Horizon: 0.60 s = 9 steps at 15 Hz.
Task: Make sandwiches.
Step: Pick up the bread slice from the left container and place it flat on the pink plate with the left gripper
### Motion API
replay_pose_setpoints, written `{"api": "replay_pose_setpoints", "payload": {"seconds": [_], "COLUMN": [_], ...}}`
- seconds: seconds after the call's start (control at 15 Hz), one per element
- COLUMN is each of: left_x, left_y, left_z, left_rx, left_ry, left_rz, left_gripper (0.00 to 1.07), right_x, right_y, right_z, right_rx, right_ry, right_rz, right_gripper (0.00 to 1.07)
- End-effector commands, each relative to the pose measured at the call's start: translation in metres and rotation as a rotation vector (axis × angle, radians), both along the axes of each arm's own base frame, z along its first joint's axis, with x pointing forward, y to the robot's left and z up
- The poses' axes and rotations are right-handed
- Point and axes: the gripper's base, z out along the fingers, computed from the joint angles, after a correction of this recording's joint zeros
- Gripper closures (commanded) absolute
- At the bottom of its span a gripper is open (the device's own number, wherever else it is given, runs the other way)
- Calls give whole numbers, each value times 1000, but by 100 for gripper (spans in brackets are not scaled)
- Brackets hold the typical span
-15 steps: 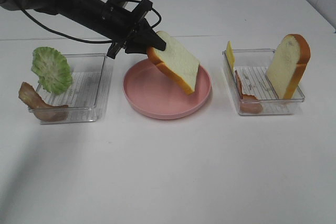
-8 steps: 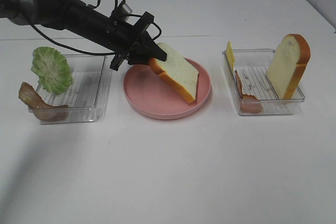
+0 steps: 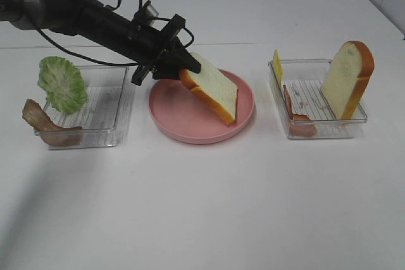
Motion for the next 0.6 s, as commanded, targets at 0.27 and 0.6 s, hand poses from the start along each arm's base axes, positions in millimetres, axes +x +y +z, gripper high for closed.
{"api": "replay_pose_setpoints", "payload": {"seconds": [0.27, 0.6], "left_x": [-1, -7], "left_y": [-1, -7], "left_z": [-1, 11], "left_rx": [30, 242], "left_ry": [26, -103], "left_rz": [6, -60], "left_gripper": [35, 29], "right_x": [-1, -1], "right_y": [0, 0], "right_z": [0, 0], "right_rx": [-1, -1], "right_ry": [-23, -23], "right_rz": [-5, -5], "right_gripper": [30, 30]}}
